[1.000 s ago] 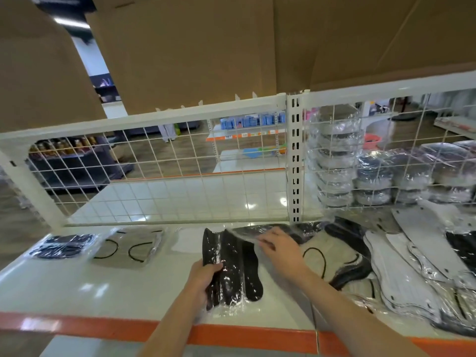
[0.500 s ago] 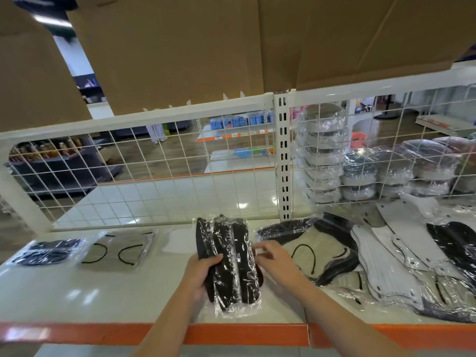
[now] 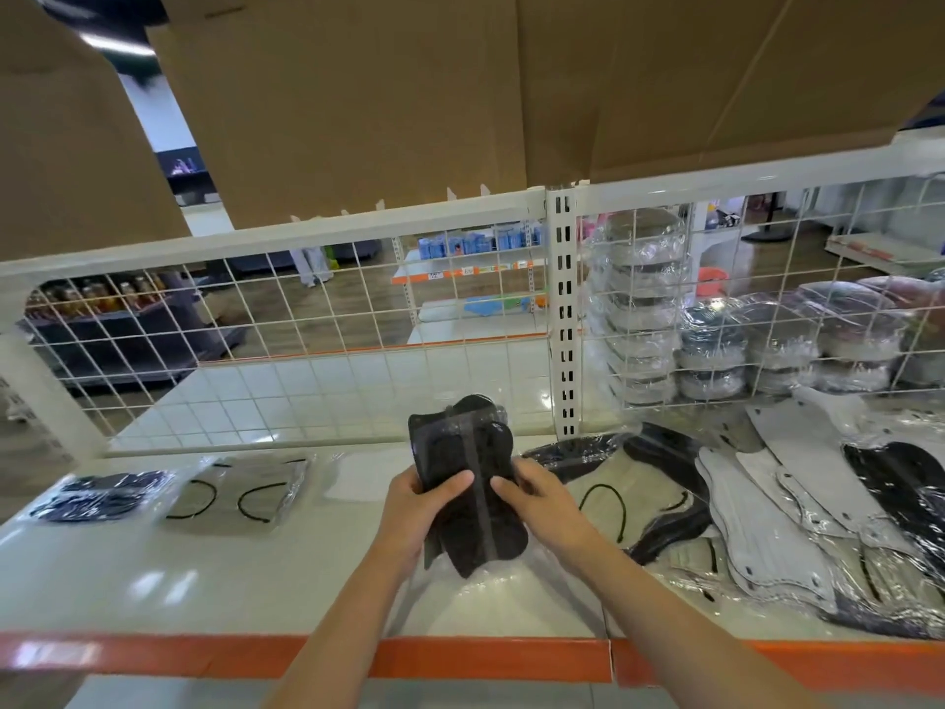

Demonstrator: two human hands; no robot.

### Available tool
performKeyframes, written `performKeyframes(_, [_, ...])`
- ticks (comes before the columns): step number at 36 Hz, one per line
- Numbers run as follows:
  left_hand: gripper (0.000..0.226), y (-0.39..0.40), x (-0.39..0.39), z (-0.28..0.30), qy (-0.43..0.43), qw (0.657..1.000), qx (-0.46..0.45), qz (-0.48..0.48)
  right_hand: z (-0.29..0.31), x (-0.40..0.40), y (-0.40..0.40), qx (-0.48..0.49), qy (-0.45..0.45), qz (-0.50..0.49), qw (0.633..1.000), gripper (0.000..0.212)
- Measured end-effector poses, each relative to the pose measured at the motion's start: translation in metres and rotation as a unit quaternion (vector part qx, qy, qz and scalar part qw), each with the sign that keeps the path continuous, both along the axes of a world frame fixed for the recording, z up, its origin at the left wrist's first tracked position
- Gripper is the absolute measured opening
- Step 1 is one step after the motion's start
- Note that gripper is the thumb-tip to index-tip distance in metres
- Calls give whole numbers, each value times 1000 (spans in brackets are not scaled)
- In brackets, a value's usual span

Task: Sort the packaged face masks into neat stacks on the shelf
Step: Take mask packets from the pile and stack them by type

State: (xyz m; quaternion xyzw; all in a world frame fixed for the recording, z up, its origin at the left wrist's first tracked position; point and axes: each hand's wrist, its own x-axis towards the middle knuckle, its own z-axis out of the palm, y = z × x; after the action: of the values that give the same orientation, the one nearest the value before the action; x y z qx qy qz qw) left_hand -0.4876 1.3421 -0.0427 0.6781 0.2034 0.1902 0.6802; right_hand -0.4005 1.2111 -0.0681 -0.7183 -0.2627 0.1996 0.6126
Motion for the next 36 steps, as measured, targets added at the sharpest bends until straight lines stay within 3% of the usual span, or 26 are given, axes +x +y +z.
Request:
performKeyframes(3, [36,2,-2,1,5,999,50,-7,-3,0,-2,21,33,10,999,19])
performKeyframes(7, [25,0,-3,-5,12,997,72,-4,-9,-1,-1,36,109,28,993,60])
performKeyframes(11, [24,-8,1,-9,8,996,88,22,-7,-11,6,39,93,49,994,53])
performKeyframes(14, [22,-7,3,-6,-36,995,-56,75,-8,-15,11,36,98,50,993,46])
performKeyframes(17, [42,6,1,-1,-92,957,-255,100,-11,-11,8,2,106,26,994,40])
performKeyframes(19, [59,18,-1,-1,-106,938,-312,110,-15,-11,4,34,169,7,985,39])
performKeyframes(22, [58,21,-5,1,-116,930,-337,89,-20,-13,2,105,263,12,959,30])
performKeyframes(25, [47,18,-13,0,-119,936,-326,49,-16,-15,6,83,226,47,969,25])
performKeyframes(28, [77,27,-23,-4,-136,941,-306,41,-8,-13,9,62,159,24,985,23])
performKeyframes(32, [33,54,-50,-16,-134,965,-208,86,-4,-2,3,19,59,-7,998,21])
performKeyframes(34, [46,62,-63,-22,-101,983,-118,102,-6,3,-2,20,67,-9,998,31])
performKeyframes(36, [50,67,-70,-31,-55,987,-92,120,-11,5,-6,33,104,-9,994,44])
